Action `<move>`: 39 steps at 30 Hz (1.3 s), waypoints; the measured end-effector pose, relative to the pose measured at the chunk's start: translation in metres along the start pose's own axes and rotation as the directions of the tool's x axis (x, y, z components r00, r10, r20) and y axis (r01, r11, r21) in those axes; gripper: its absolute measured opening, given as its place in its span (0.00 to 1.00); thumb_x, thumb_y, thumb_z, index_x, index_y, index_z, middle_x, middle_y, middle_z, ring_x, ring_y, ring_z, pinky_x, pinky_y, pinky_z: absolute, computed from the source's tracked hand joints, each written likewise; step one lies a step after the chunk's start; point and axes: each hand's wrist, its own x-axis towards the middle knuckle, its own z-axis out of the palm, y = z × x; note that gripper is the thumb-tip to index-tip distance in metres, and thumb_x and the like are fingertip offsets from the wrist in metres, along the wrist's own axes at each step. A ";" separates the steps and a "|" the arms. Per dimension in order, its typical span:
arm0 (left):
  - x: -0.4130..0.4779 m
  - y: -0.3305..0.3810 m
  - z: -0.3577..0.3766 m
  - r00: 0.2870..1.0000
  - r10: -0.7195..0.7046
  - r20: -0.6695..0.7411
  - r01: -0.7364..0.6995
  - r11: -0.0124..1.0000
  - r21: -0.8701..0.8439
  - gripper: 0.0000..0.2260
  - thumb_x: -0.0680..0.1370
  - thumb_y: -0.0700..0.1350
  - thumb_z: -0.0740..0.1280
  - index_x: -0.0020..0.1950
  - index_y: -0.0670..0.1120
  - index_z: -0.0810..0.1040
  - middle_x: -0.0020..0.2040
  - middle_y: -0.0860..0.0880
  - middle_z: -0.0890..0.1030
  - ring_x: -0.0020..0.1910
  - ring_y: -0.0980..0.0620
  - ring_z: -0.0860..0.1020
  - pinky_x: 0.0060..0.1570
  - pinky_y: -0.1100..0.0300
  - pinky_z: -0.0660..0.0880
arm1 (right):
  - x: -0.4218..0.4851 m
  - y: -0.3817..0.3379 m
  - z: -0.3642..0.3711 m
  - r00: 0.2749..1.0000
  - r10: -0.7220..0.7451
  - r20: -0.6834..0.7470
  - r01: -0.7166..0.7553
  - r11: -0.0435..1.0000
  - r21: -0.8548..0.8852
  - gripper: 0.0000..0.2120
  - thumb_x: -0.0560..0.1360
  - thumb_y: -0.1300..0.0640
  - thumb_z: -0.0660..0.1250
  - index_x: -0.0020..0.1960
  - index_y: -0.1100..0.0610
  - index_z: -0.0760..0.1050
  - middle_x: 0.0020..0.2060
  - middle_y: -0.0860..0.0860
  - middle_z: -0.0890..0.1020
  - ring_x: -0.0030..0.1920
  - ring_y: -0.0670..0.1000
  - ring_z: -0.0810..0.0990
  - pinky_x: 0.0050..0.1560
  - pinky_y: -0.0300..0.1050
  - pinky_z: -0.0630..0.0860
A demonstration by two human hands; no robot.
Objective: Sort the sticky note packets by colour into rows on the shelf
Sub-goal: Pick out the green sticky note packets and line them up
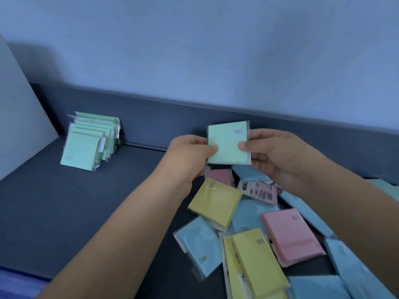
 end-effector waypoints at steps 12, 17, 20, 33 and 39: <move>-0.051 0.002 -0.004 0.946 0.305 -0.106 -0.319 0.936 -0.148 0.06 0.75 0.42 0.75 0.50 0.44 0.84 0.42 0.50 0.84 0.35 0.60 0.78 0.33 0.72 0.71 | -0.033 -0.021 -0.027 0.940 -0.323 0.112 0.340 0.919 -0.201 0.07 0.73 0.60 0.76 0.45 0.48 0.87 0.43 0.48 0.89 0.41 0.54 0.87 0.49 0.53 0.81; -0.068 -0.008 -0.026 0.907 0.364 -0.211 -0.381 0.923 -0.046 0.06 0.77 0.43 0.73 0.40 0.50 0.82 0.37 0.54 0.80 0.34 0.58 0.74 0.32 0.70 0.69 | -0.048 -0.018 0.000 0.830 -0.541 0.136 0.554 0.769 -0.319 0.07 0.71 0.51 0.76 0.45 0.40 0.85 0.43 0.39 0.88 0.41 0.44 0.86 0.37 0.41 0.83; -0.075 -0.011 -0.053 0.926 0.268 -0.264 -0.315 0.937 -0.152 0.10 0.79 0.46 0.71 0.37 0.52 0.83 0.35 0.54 0.79 0.35 0.54 0.77 0.36 0.63 0.74 | -0.057 -0.021 0.031 0.761 -0.618 0.198 0.633 0.639 -0.437 0.09 0.70 0.47 0.74 0.44 0.32 0.82 0.42 0.35 0.86 0.42 0.45 0.85 0.47 0.44 0.82; -0.036 -0.034 -0.241 0.993 0.023 -0.119 -0.061 0.942 -0.330 0.11 0.78 0.37 0.71 0.57 0.50 0.82 0.47 0.47 0.88 0.44 0.51 0.85 0.39 0.59 0.79 | -0.037 0.011 0.206 0.668 -0.654 0.355 0.720 0.448 -0.529 0.20 0.72 0.71 0.72 0.51 0.46 0.87 0.54 0.38 0.85 0.57 0.42 0.83 0.56 0.31 0.76; -0.013 -0.034 -0.292 0.997 0.058 -0.056 -0.069 0.974 -0.215 0.10 0.78 0.35 0.70 0.53 0.49 0.83 0.44 0.50 0.88 0.44 0.51 0.87 0.43 0.57 0.80 | -0.021 0.028 0.274 0.914 -0.405 0.000 0.386 0.873 -0.299 0.20 0.73 0.65 0.76 0.55 0.42 0.81 0.52 0.40 0.85 0.44 0.45 0.87 0.50 0.49 0.83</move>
